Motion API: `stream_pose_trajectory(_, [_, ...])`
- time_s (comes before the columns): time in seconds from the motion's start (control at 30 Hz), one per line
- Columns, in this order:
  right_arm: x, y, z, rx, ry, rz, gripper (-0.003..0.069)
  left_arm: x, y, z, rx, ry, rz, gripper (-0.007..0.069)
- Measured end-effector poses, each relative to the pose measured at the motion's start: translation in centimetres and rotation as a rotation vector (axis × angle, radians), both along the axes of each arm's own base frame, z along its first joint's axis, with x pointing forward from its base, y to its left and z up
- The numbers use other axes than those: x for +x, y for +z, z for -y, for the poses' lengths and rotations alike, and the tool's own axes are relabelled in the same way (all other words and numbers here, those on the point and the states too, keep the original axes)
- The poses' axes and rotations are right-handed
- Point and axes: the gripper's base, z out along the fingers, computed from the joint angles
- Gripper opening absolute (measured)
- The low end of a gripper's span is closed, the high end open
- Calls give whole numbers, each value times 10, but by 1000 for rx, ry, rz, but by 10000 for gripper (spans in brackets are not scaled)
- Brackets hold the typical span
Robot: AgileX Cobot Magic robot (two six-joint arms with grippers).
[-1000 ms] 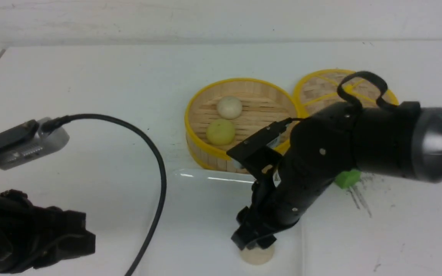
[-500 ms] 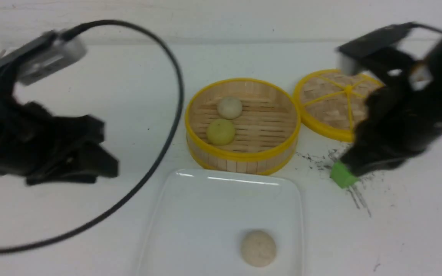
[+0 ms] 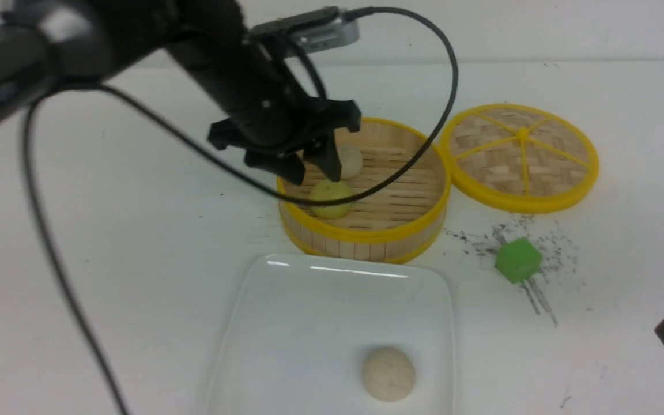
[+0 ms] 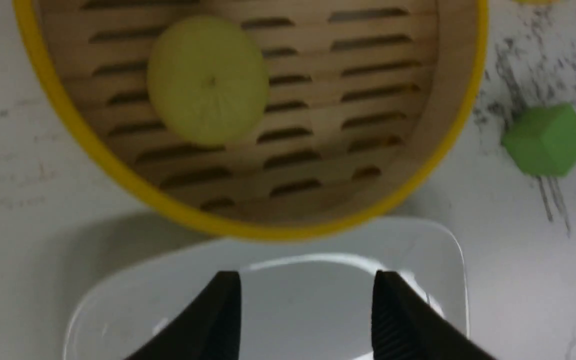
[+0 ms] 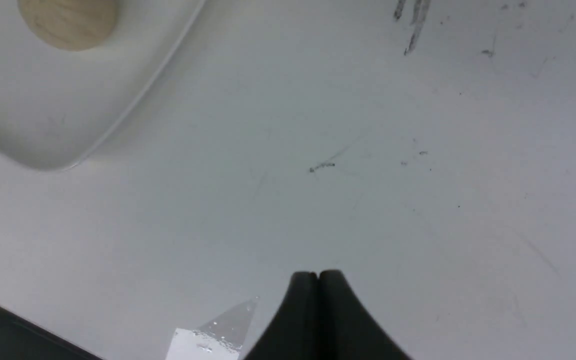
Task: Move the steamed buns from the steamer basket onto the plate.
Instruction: Use the left arm to grab the steamed stuffed bun that is closest to it, then use the left arm to put the steamed stuffed bun into the plate
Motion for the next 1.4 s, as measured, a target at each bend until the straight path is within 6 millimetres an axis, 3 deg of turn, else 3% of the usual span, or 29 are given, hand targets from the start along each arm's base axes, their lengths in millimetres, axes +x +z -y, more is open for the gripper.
stream_pose_trajectory(0.2, [3,1,-1,13,-4,31,-8,38,-38,16,44,3,-42,377])
stream_pose_trajectory(0.5, [3,2,-3,36,-7,30,0,57,-70,22,74,9,-40,366])
stream_pose_trajectory(0.63, [3,2,-3,38,-8,32,1,61,-81,22,96,10,-36,232])
stream_pose_trajectory(0.7, [3,2,-3,39,-8,31,4,61,-82,22,97,10,-36,162])
stream_pose_trajectory(0.73, [3,2,-3,41,-8,30,4,61,-81,22,97,10,-34,82])
stream_pose_trajectory(0.8, [3,2,-3,41,-8,31,5,60,-77,22,97,9,-30,29])
stream_pose_trajectory(0.93, [3,2,-3,45,-8,29,8,52,-55,17,111,-2,-24,19])
stream_pose_trajectory(1.0, [3,2,-3,45,-8,29,10,35,-10,6,130,-11,20,20])
stream_pose_trajectory(1.03, [3,2,-3,45,-8,29,10,33,-6,4,138,-13,22,20])
stream_pose_trajectory(1.07, [3,2,-3,46,-8,28,12,18,31,-6,148,-10,83,20])
stream_pose_trajectory(1.23, [3,2,-4,51,-9,27,12,-31,119,-38,148,24,287,20])
stream_pose_trajectory(1.33, [3,2,-4,52,-9,29,12,-58,135,-51,130,45,301,20])
stream_pose_trajectory(1.4, [3,2,-4,52,-9,30,12,-71,128,-55,123,40,253,21])
